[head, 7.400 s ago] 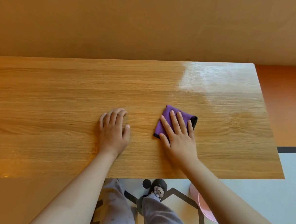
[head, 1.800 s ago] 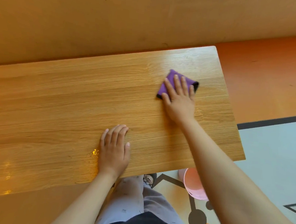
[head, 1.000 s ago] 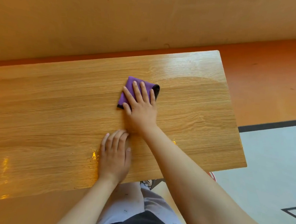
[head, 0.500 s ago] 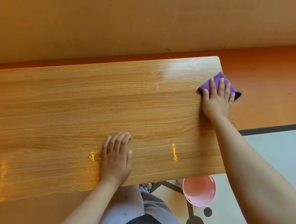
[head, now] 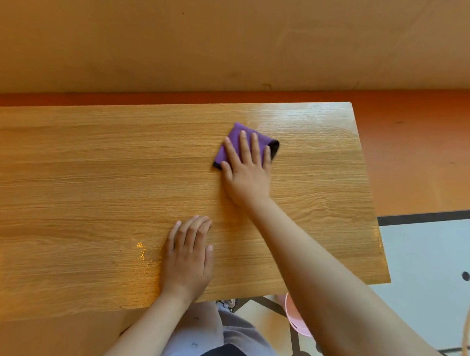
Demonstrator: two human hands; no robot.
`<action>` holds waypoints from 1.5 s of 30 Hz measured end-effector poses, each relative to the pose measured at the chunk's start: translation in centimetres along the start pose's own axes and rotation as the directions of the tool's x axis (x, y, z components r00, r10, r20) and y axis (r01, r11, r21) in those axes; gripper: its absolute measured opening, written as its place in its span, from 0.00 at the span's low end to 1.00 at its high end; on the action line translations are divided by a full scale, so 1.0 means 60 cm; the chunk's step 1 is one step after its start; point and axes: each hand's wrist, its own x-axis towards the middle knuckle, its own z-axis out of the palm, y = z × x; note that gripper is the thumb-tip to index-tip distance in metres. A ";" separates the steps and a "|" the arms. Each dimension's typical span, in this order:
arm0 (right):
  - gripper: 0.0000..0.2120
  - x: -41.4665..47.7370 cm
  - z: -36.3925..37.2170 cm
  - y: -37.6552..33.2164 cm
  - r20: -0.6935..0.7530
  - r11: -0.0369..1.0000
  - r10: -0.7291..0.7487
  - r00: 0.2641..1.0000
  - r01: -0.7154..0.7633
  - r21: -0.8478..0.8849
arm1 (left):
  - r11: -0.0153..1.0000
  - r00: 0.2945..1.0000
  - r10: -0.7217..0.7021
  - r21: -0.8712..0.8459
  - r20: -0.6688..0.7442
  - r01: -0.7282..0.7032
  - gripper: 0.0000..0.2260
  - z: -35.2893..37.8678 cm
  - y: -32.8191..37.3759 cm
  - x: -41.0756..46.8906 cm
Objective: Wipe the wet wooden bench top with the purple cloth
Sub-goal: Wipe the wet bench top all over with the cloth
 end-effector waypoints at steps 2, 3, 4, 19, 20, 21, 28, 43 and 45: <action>0.25 0.025 -0.002 -0.018 0.012 0.998 -0.065 0.998 0.065 0.007 | 1.000 1.000 0.000 0.001 0.002 0.000 0.20 0.000 0.001 0.002; 0.25 0.038 -0.004 -0.017 0.018 0.996 -0.085 0.996 0.085 0.006 | 1.000 1.000 0.003 0.000 0.003 -0.003 0.20 0.000 0.002 0.002; 0.25 0.050 -0.007 -0.014 0.024 0.995 -0.101 0.995 0.101 -0.002 | 1.000 1.000 0.006 -0.001 0.004 -0.006 0.20 0.000 0.002 0.003; 0.24 0.147 -0.059 0.140 0.022 0.996 0.086 0.996 -0.087 0.030 | 1.000 1.000 0.015 0.003 -0.009 -0.015 0.20 0.005 -0.001 0.001; 0.24 0.146 -0.063 0.158 0.013 0.993 0.114 0.993 -0.114 0.030 | 1.000 1.000 0.015 0.001 -0.011 -0.015 0.20 0.005 -0.001 0.001; 0.24 0.145 -0.066 0.175 0.008 0.990 0.138 0.990 -0.138 0.033 | 1.000 1.000 0.016 0.001 -0.013 -0.016 0.20 0.005 -0.001 0.001; 0.24 0.131 -0.087 0.286 0.008 0.953 0.299 0.954 -0.299 0.048 | 1.000 0.999 0.020 0.001 -0.040 -0.020 0.20 0.007 0.000 0.001; 0.25 0.037 -0.085 0.330 0.027 0.912 0.396 0.918 -0.397 0.107 | 1.000 1.000 0.008 0.009 -0.017 -0.008 0.20 0.004 0.000 0.002; 0.25 0.001 -0.078 0.331 0.032 0.912 0.396 0.918 -0.397 0.104 | 1.000 1.000 0.008 0.012 -0.017 -0.008 0.20 0.004 0.000 0.001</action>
